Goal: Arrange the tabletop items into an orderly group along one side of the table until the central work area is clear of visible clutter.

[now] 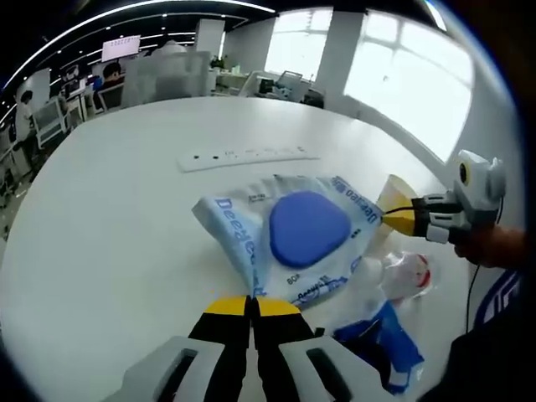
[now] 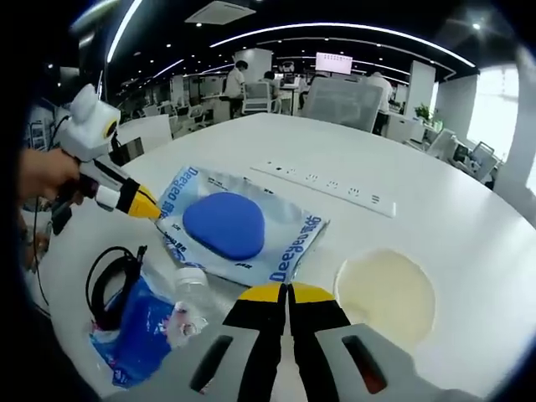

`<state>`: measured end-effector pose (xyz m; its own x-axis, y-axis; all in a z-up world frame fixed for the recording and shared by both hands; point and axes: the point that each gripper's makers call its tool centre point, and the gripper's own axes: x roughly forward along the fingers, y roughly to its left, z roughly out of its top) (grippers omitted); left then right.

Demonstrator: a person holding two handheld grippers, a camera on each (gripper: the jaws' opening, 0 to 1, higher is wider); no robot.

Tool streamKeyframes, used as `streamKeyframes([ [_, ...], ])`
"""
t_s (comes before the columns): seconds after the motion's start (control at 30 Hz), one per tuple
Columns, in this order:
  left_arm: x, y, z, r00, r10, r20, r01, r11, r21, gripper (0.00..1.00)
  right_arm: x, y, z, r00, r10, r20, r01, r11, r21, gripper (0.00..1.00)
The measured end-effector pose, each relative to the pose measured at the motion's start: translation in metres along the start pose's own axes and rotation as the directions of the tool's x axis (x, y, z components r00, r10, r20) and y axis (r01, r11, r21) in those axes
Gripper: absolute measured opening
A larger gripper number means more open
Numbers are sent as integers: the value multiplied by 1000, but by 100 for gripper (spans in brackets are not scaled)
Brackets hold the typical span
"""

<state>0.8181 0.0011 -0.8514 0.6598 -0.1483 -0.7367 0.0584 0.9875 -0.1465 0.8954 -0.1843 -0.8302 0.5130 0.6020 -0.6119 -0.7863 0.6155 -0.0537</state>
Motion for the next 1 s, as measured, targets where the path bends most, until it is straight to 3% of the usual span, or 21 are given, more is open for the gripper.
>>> streamKeyframes([
  [0.47, 12, -17, 10, 999, -40, -2, 40, 999, 3, 0, -6, -18, -9, 999, -50, -11, 50, 999, 7, 0],
  [1.0, 29, -24, 1, 996, -77, -35, 76, 997, -26, 0, -4, -29, -22, 992, -112, -66, 111, 994, -25, 0],
])
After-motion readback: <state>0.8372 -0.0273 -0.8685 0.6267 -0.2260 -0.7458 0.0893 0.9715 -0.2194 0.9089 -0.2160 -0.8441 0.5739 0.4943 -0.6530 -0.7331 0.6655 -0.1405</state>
